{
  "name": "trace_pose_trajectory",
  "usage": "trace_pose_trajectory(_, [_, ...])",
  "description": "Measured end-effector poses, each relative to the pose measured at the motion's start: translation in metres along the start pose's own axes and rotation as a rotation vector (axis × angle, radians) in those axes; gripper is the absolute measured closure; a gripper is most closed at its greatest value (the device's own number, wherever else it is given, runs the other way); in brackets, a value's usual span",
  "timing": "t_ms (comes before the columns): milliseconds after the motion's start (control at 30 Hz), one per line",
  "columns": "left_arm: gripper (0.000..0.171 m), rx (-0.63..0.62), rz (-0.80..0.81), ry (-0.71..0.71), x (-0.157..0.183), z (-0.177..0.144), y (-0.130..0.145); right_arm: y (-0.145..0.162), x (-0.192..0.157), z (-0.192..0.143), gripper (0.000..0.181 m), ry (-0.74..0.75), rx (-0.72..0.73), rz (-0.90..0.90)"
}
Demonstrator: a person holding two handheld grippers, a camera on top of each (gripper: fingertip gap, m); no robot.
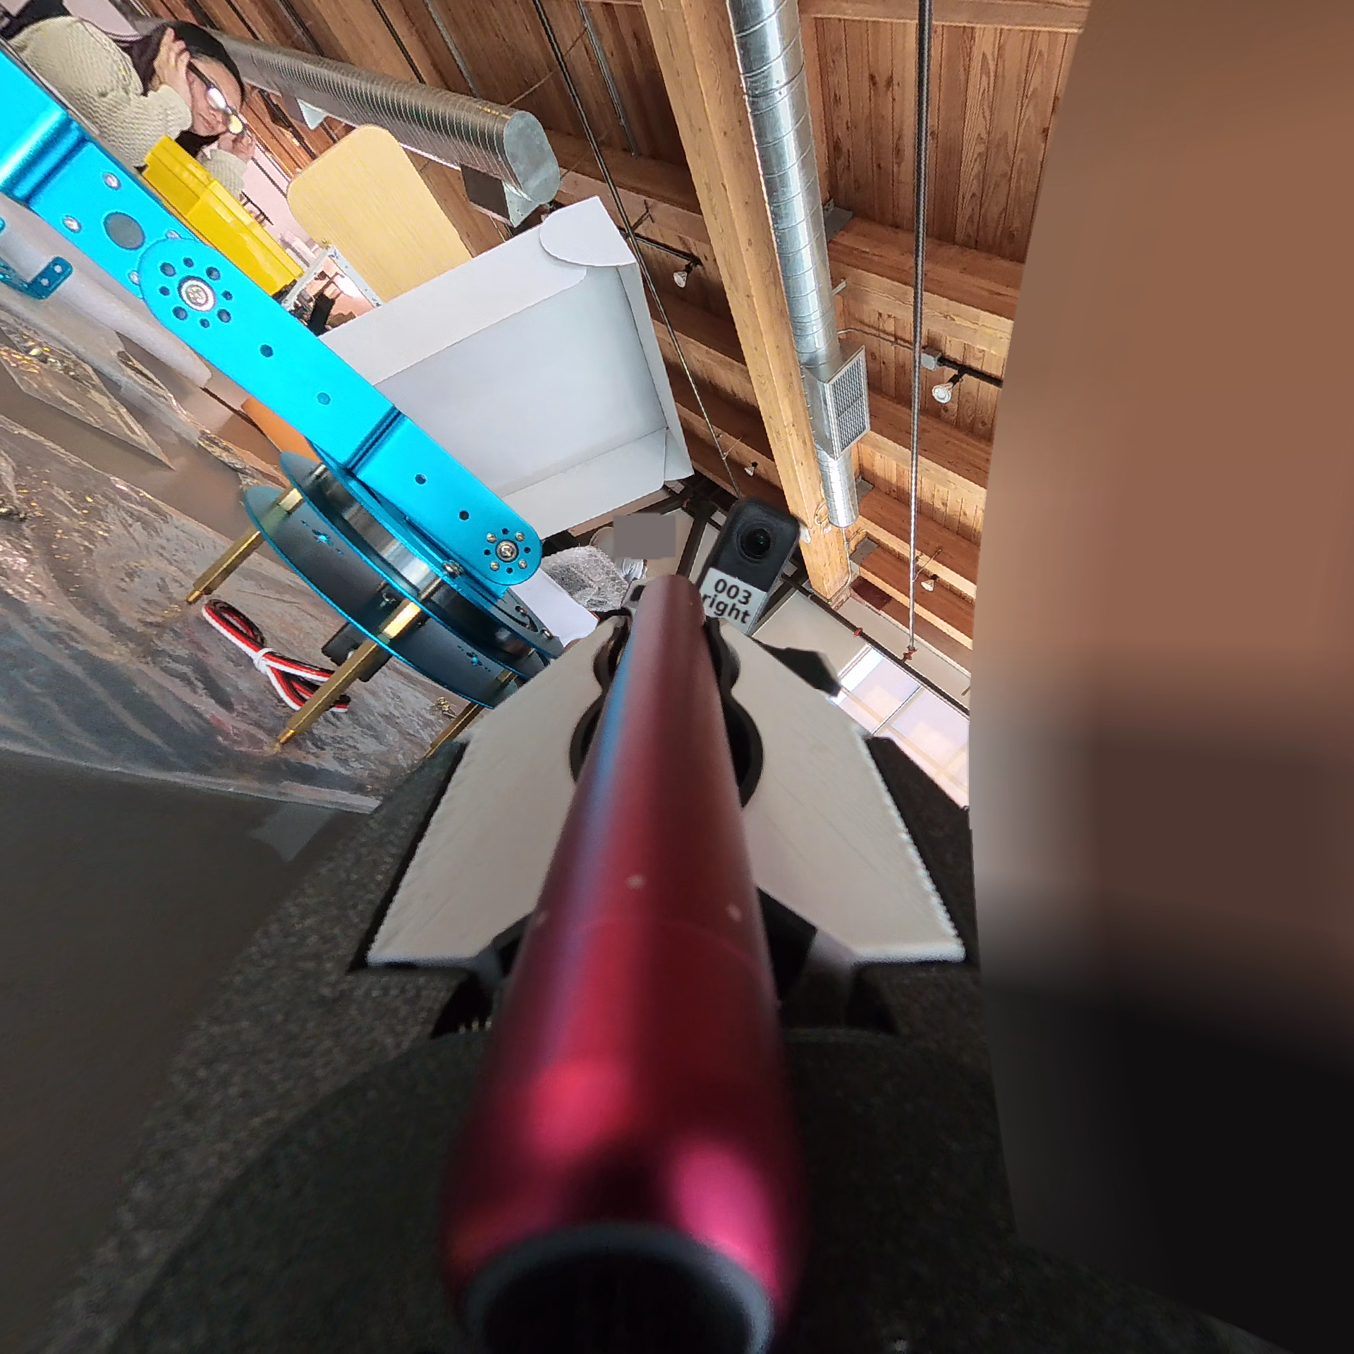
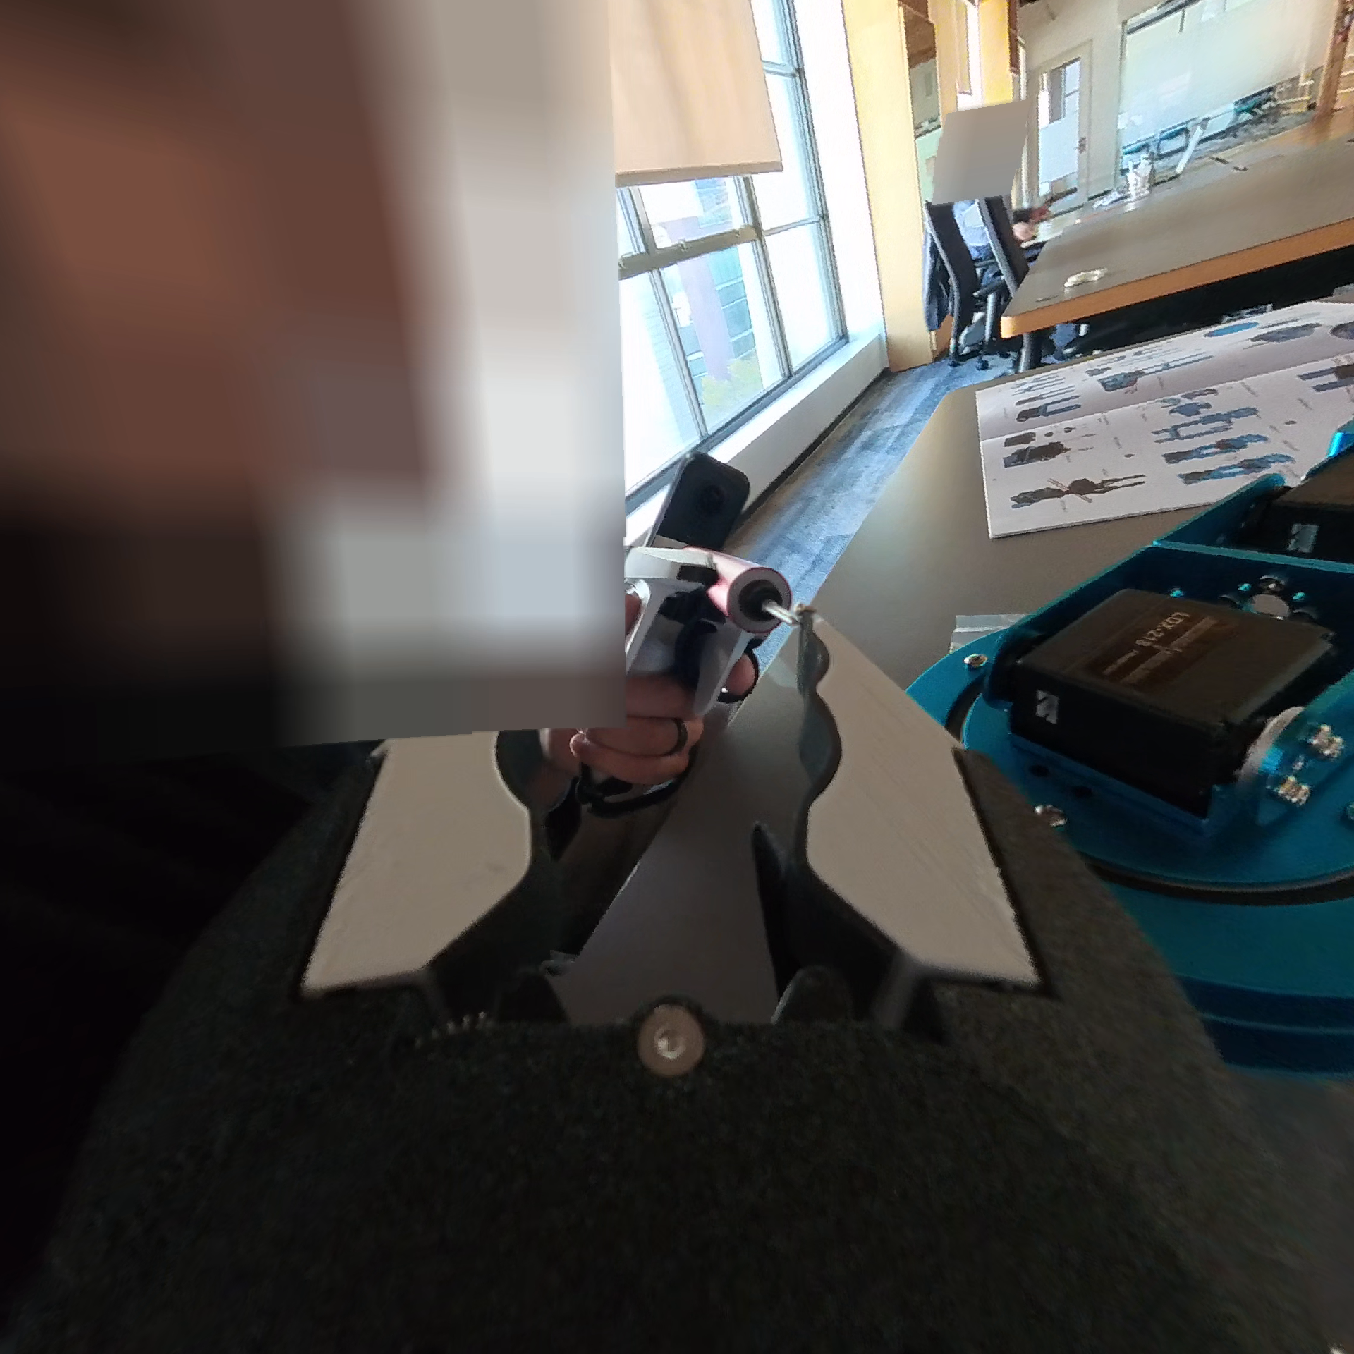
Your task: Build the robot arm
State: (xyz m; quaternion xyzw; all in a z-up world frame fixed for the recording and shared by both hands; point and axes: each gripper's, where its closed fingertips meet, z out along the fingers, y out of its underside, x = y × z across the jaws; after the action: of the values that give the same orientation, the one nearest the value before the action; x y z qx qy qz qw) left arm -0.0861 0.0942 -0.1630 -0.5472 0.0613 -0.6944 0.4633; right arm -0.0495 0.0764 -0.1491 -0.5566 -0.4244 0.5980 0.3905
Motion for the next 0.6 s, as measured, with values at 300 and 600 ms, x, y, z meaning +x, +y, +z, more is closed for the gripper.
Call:
trace_pose_trajectory(300, [0.151,0.001,0.01,-0.001,0.0017,-0.0008,-0.0011,-0.0034,-0.0013,-0.0023,0.114,-0.018,0.017,0.013])
trace_pose_trajectory(600, [0.152,0.003,0.009,-0.005,0.001,-0.0019,-0.0017,-0.0067,-0.0002,-0.0058,0.116,-0.021,0.034,0.02])
